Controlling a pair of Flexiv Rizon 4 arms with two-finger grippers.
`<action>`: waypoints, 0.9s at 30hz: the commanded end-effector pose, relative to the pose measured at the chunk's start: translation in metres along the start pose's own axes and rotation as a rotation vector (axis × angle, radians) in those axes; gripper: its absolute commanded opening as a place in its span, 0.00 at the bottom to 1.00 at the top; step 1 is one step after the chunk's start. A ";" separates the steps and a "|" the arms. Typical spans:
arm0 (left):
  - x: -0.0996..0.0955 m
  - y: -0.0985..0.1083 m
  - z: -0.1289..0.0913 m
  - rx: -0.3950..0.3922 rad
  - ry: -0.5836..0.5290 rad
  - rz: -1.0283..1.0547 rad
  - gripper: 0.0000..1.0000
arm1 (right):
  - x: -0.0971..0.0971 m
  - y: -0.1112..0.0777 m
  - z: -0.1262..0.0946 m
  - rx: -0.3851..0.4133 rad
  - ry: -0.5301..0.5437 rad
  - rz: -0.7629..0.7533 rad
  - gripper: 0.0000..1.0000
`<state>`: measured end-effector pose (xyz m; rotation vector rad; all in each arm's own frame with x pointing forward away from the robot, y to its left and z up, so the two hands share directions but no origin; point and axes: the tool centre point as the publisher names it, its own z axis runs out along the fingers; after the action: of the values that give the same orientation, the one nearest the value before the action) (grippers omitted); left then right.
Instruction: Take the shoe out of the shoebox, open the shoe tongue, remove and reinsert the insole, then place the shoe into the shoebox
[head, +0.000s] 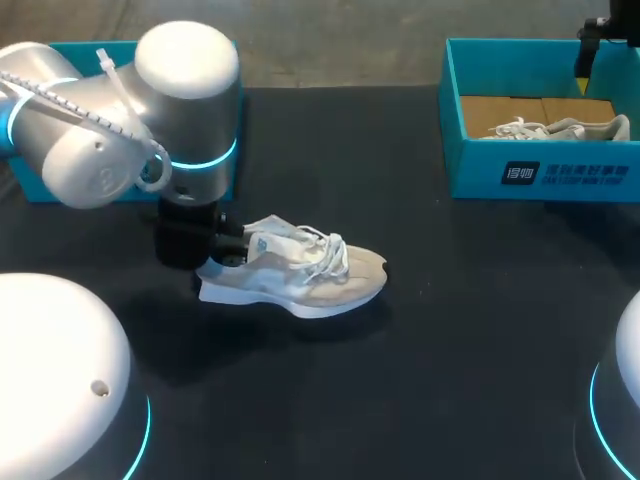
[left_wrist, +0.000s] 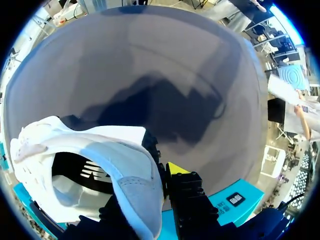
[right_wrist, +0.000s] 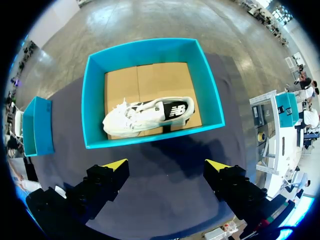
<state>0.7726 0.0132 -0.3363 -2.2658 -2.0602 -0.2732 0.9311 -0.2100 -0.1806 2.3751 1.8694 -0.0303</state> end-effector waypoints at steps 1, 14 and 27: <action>-0.011 -0.002 0.009 -0.001 0.007 0.005 0.00 | 0.000 0.000 0.000 0.000 -0.001 0.000 1.00; -0.028 -0.017 0.033 0.001 0.019 0.020 0.00 | 0.000 0.000 0.000 0.000 -0.001 0.000 1.00; -0.043 -0.016 0.046 -0.007 0.044 0.028 0.00 | 0.000 0.000 0.000 0.000 -0.001 0.000 1.00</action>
<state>0.7565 -0.0138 -0.3871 -2.2749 -2.0108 -0.3175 0.9311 -0.2099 -0.1806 2.3748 1.8696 -0.0303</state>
